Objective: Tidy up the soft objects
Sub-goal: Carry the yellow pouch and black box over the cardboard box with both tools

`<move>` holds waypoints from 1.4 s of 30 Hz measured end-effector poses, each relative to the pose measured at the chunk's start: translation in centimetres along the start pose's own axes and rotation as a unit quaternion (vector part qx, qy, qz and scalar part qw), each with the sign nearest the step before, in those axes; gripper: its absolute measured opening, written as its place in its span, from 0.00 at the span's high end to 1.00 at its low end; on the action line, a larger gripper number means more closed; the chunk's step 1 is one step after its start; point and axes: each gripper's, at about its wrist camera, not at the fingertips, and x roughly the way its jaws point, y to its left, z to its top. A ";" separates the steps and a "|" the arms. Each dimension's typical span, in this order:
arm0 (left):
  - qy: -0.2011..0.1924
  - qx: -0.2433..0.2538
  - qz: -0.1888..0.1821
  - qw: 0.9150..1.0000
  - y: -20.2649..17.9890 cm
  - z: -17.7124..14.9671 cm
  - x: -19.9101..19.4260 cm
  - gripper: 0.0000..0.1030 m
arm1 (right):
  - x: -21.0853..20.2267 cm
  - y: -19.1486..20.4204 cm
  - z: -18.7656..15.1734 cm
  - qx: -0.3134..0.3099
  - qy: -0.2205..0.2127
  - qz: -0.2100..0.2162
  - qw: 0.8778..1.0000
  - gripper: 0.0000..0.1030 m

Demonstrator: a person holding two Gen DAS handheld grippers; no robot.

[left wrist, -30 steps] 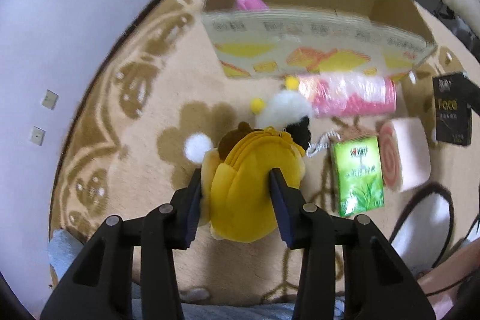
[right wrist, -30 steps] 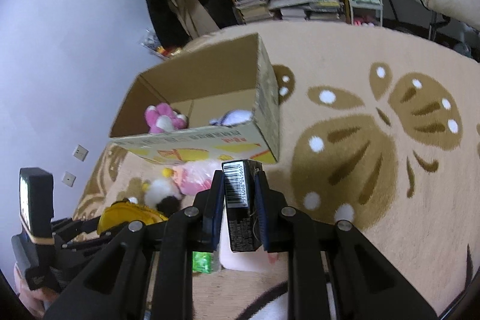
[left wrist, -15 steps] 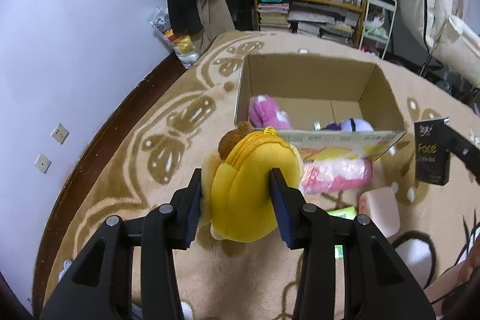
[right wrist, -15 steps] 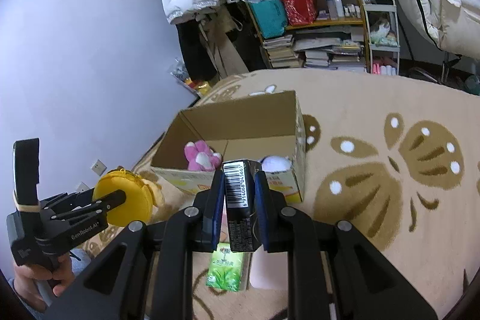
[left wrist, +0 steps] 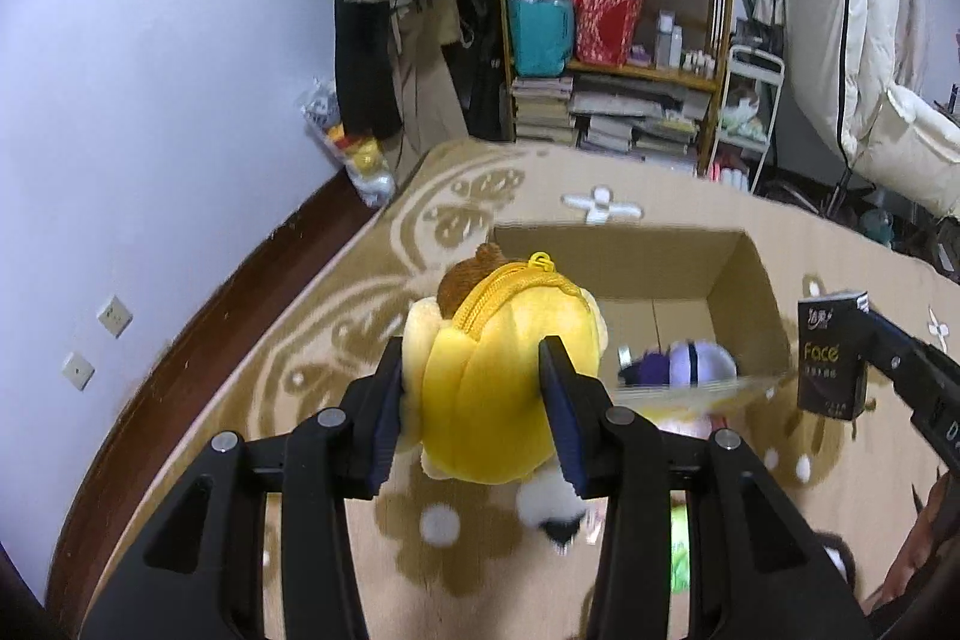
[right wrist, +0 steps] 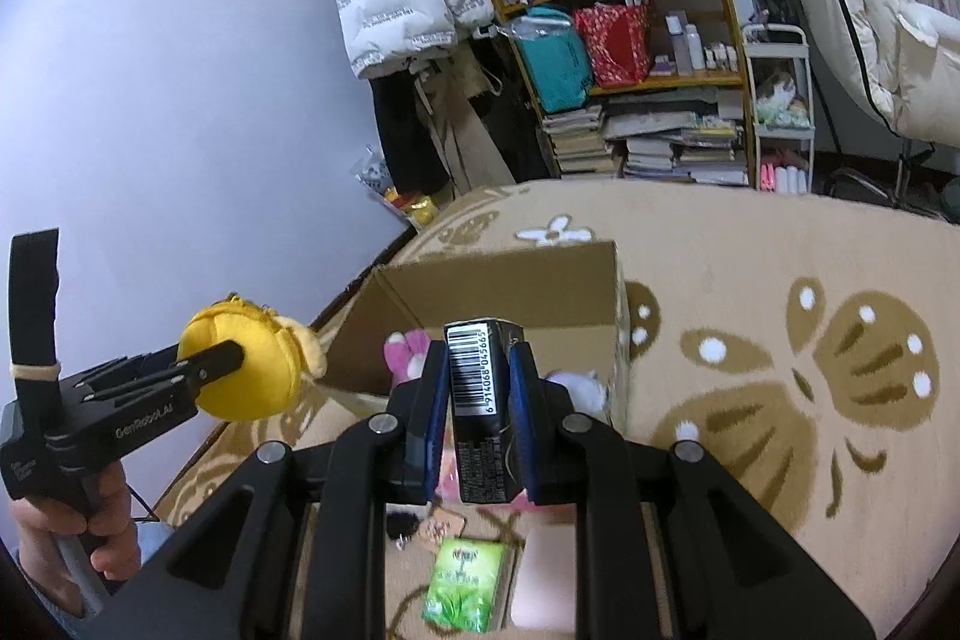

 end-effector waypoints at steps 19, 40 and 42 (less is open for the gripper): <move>-0.014 0.025 -0.011 1.000 -2.3 1.7 5.8 0.59 | 6.4 0.9 1.5 -0.059 0.001 0.011 0.998 0.80; 0.034 0.045 -0.003 0.998 -4.3 0.0 10.0 0.50 | 10.0 -2.7 0.6 -0.030 0.046 -0.010 0.998 0.77; 0.035 0.045 -0.002 0.998 -4.2 0.0 9.9 0.49 | 10.0 -2.8 0.6 -0.026 0.046 -0.010 0.999 0.77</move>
